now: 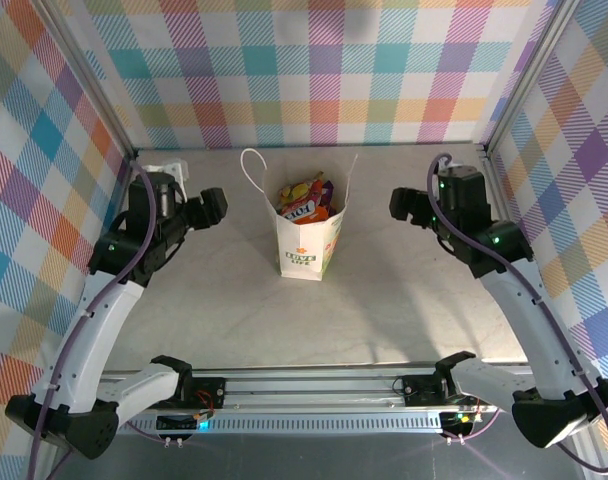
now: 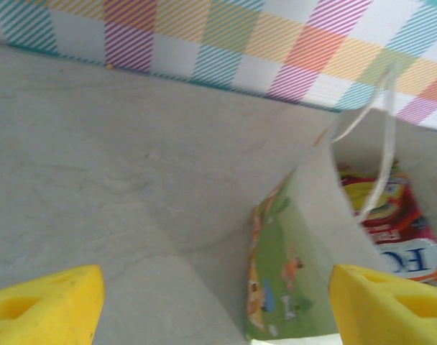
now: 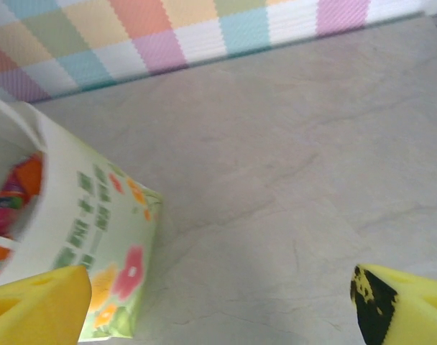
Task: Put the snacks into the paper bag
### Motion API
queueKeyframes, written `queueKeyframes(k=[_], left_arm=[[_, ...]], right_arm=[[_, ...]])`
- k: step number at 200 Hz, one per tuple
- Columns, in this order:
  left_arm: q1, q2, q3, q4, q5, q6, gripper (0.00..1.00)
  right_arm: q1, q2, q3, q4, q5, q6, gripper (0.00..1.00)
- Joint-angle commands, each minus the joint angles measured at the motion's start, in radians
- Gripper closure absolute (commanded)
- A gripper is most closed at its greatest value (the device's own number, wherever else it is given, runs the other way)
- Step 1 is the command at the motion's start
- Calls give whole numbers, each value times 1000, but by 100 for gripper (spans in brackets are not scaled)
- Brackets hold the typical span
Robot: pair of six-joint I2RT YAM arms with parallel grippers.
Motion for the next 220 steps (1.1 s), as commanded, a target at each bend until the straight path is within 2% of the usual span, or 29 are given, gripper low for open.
queueKeyframes(k=[1,15,34,52,60,92,134,148,170,220], left_arm=[[15,-27,-91,40,-136,43,14],[23,-43,-157,89,-196,60,11],[31,-62,-272,216,-221,119,9],[36,-66,-359,322,-265,141,8],[42,-58,-385,356,-277,146,0],[74,-8,-487,527,-312,163,0],[127,79,-689,833,-300,207,0],[146,100,-746,948,-289,218,0],[178,156,-820,1132,-212,204,0],[182,400,-824,1377,-195,234,0]], right_arm=[[-43,-41,-116,92,-20,-24,5],[-72,-54,-182,142,-27,-30,4],[-117,-65,-276,231,-14,-48,2],[-155,-86,-403,382,21,-25,1],[-176,-93,-453,443,16,-10,1],[-226,-94,-603,645,41,-28,1],[-306,-107,-877,1073,22,-128,1],[-352,-73,-886,1090,8,-138,1],[-415,-14,-906,1152,-25,-116,1],[-451,88,-896,1211,-37,-123,1]])
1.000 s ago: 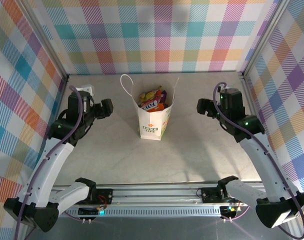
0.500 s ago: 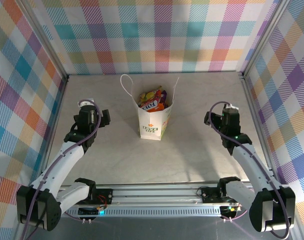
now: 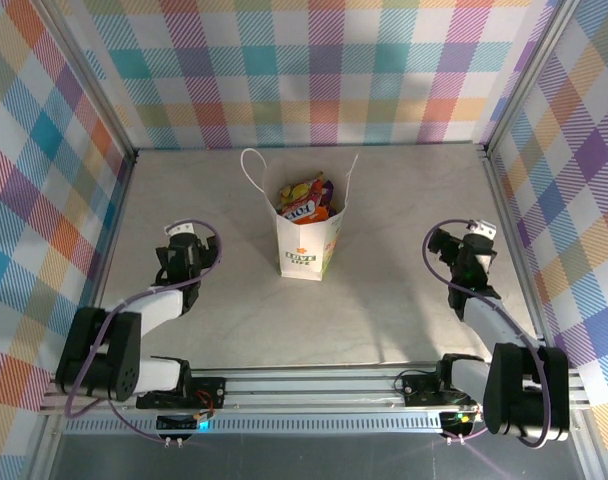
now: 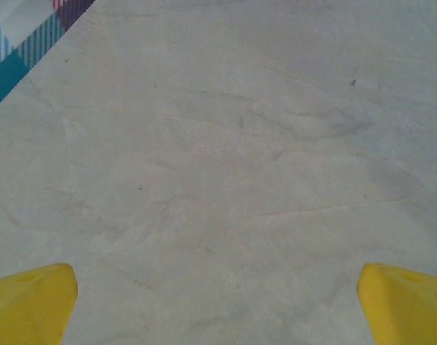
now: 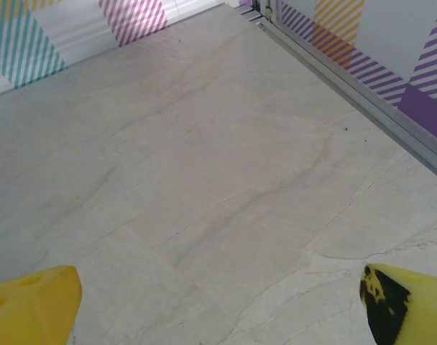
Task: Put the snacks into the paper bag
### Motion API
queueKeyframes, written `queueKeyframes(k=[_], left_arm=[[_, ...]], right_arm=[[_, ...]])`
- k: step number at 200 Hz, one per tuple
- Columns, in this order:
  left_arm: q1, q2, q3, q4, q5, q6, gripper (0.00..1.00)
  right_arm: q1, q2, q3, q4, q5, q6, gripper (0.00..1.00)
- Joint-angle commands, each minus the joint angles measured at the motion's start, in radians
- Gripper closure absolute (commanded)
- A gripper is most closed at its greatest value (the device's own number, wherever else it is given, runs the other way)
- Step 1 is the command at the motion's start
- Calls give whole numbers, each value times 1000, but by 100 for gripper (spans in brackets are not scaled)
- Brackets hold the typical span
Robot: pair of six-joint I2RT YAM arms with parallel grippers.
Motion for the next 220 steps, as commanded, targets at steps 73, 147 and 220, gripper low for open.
queueKeyframes(k=[73,147,220], left_arm=[[14,229,-35,428,86,43,0],[27,232,-19,398,119,39,0],[28,232,-18,396,118,40,0]], right_arm=[[-46,216,-75,434,-184,-29,1],[4,361,21,437,-480,-217,1],[65,418,46,435,-359,-237,1]])
